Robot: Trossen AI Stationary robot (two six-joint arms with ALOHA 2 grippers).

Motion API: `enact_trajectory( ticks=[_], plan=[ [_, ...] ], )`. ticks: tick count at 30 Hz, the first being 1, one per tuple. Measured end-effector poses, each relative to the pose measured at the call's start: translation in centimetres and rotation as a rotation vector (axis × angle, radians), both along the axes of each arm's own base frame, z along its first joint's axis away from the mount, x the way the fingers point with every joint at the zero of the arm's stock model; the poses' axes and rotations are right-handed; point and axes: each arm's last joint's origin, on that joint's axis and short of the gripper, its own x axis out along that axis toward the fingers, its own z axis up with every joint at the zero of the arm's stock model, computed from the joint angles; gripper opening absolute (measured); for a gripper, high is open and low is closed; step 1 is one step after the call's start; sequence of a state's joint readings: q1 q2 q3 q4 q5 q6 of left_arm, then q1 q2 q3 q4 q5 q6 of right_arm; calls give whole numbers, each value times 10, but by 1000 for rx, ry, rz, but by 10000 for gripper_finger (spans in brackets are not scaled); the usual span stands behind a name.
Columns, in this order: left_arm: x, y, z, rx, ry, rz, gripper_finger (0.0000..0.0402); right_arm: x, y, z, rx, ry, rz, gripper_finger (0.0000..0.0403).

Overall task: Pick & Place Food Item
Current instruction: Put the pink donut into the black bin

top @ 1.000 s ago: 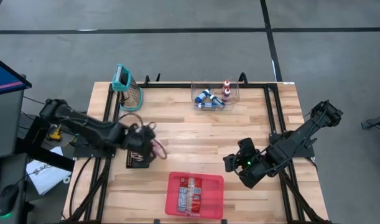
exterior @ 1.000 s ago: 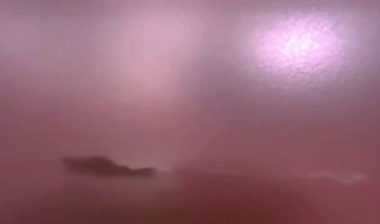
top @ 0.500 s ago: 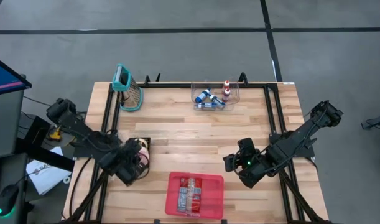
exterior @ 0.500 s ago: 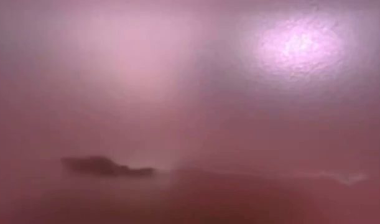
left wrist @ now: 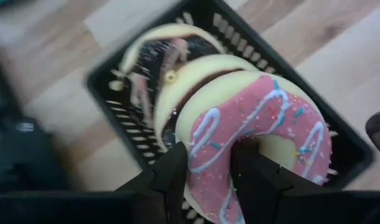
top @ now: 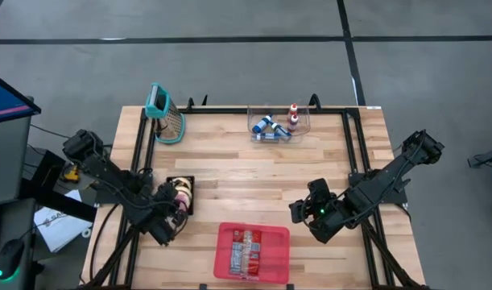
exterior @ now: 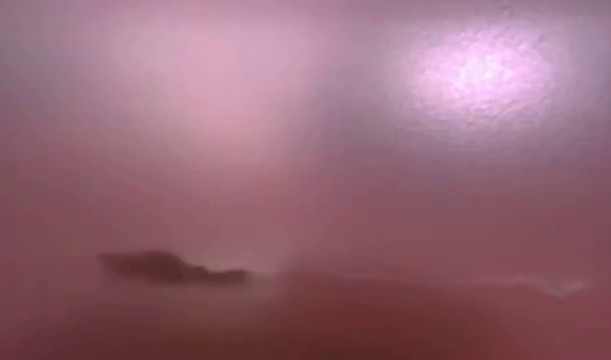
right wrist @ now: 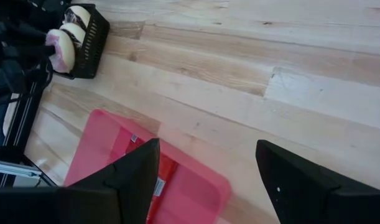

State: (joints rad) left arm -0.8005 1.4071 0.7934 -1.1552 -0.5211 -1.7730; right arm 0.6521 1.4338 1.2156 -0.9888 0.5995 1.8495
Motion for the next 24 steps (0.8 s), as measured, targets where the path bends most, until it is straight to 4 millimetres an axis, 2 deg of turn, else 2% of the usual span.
enact_trajectory(
  ticks=[14, 24],
  plan=[
    [3, -3, -3, -37, -51, -3, 115, 1, 1, 0, 16, -13, -11, 258],
    [-8, 10, 27, -126, -172, -21, 115, 1, 1, 1, 27, -21, -22, 258]
  ],
)
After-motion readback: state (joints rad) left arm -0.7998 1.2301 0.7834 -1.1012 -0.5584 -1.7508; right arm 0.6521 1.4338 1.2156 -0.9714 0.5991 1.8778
